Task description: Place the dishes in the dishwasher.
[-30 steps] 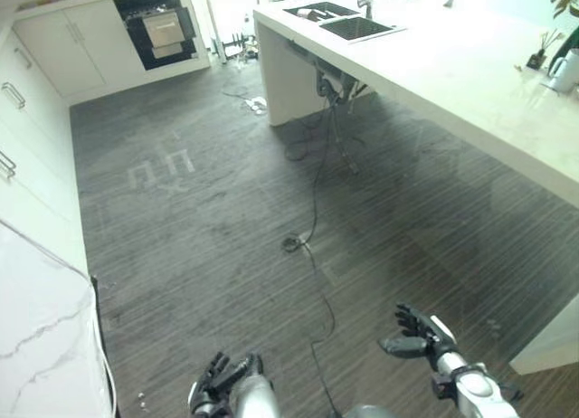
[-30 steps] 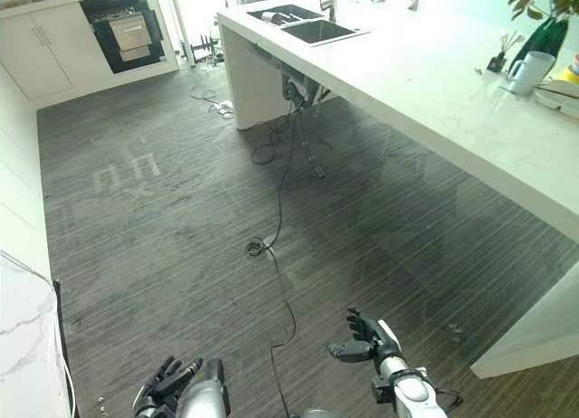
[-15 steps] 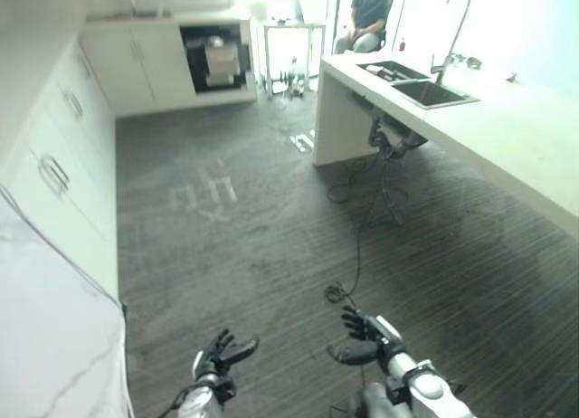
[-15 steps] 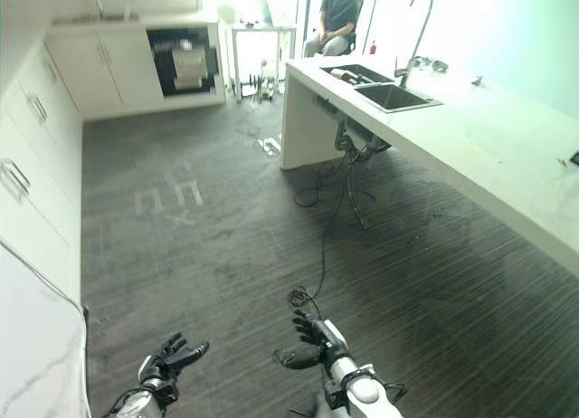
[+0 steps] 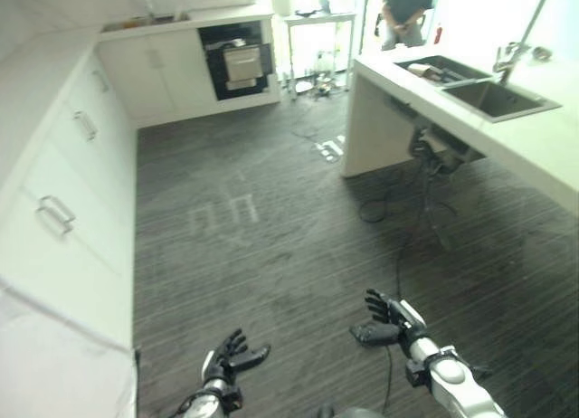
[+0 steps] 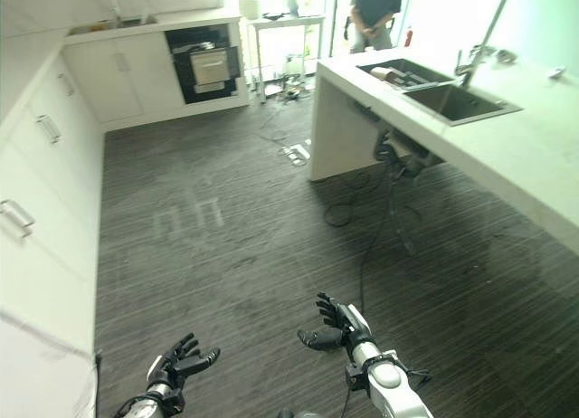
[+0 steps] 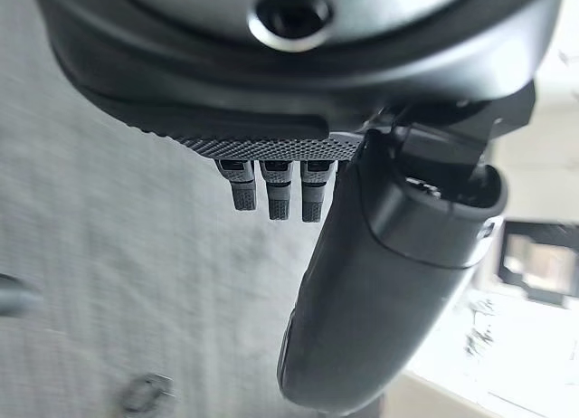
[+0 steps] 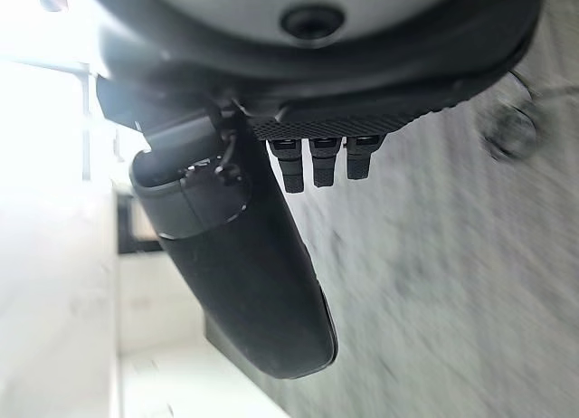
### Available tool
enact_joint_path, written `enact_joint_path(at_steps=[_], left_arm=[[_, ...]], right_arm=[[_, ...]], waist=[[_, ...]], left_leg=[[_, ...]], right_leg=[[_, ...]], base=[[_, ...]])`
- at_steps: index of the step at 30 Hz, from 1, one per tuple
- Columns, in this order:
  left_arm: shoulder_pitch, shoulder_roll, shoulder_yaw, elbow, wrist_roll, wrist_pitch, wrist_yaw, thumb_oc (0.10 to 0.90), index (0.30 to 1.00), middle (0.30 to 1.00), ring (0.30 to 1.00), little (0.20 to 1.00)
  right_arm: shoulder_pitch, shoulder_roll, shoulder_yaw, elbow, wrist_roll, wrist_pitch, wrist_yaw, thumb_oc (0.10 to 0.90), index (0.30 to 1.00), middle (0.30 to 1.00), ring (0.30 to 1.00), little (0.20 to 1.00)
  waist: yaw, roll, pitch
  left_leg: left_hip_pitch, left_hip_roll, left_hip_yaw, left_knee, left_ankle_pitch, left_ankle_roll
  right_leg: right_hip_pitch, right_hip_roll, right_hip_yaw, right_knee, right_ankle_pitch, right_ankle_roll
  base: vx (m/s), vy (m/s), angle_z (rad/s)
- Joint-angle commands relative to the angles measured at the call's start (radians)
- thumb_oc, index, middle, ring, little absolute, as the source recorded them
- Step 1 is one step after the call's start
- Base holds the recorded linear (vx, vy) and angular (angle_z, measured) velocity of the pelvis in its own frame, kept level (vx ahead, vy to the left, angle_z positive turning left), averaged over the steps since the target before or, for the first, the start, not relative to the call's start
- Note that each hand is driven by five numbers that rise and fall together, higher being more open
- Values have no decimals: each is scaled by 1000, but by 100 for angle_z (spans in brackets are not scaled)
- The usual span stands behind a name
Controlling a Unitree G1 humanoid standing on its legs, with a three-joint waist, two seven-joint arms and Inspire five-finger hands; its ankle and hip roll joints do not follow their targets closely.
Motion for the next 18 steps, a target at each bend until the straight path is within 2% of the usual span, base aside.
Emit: enact_joint_path(at_steps=[1,3,4,5,6,7,8,9,10,13,16,18], left_arm=[[12,59,-35,-144,14,-70,-5,800,900,900,900,900],[26,61,-38,-169,32,-74,-9,800,900,900,900,900],[48,65,-40,-193,47,-81,0,800,900,900,900,900],[65,69,-35,-210,48,-81,1,800,900,900,900,900],[82,72,-35,-225,39,-75,6,800,900,900,900,900],[92,75,-34,-234,12,-64,-3,800,900,900,900,900],[106,71,-26,-247,-46,-56,-38,800,900,900,900,900],[116,60,-25,-258,-56,-68,-54,800,900,900,900,900],[125,56,-24,-267,-47,-86,-73,800,900,900,900,900],[122,87,-28,-331,-62,-102,-87,800,900,900,900,900],[84,131,-30,-358,-51,-77,-85,800,900,900,900,900],[47,174,-65,-374,10,-68,-91,800,900,900,900,900]], right_arm=[[3,-32,-86,-112,11,-80,13,800,900,900,900,900],[0,-33,-94,-128,29,-74,11,800,900,900,900,900],[-9,-28,-94,-138,25,-70,28,800,900,900,900,900],[-7,-30,-99,-151,19,-69,48,800,900,900,900,900],[-1,-30,-100,-162,14,-70,62,800,900,900,900,900],[3,-33,-100,-174,11,-70,72,800,900,900,900,900],[13,-38,-108,-193,7,-72,86,800,900,900,900,900],[18,-42,-108,-204,4,-81,91,800,900,900,900,900],[18,-44,-109,-210,2,-88,90,800,900,900,900,900],[6,-56,-103,-229,5,-99,84,800,900,900,900,900],[3,-48,-96,-245,32,-94,86,800,900,900,900,900],[0,-26,-86,-258,63,-85,66,800,900,900,900,900]], waist=[[33,-58,46],[51,-56,65],[58,-36,64],[66,-28,65],[76,-8,71],[85,16,68],[94,28,64],[103,33,67],[107,36,70],[98,48,58],[98,59,42],[93,57,23]], left_leg=[[-254,47,37,200,48,63],[-318,62,41,78,44,83],[-303,105,59,-190,73,82],[-288,120,58,-328,84,81],[-299,145,34,-426,79,73],[-359,183,6,-426,63,60],[-412,209,-35,-426,61,46],[-438,223,-56,-426,65,37],[-434,229,-42,-426,84,30],[-380,211,-40,-426,1,46],[-336,178,-65,-426,-32,65],[-308,147,-59,-426,-51,97]], right_leg=[[12,-125,-15,-30,8,182],[30,-101,31,-30,-6,191],[37,-62,75,-30,-28,203],[45,-46,114,-30,-44,212],[67,-25,139,-30,-64,223],[73,-2,154,-30,-72,228],[92,6,177,-30,-88,232],[110,4,188,-30,-103,236],[129,-1,186,-30,-117,237],[160,-51,173,-30,-120,272],[207,-87,159,-30,-106,299],[229,-123,135,-30,-3,338]], base=[[379,-175,-10],[412,22,-52],[491,218,-87],[537,316,-83],[430,305,-109],[428,321,-98],[384,283,-81],[364,242,-69],[300,212,-63],[360,278,-42],[421,253,-41],[450,239,-16]])
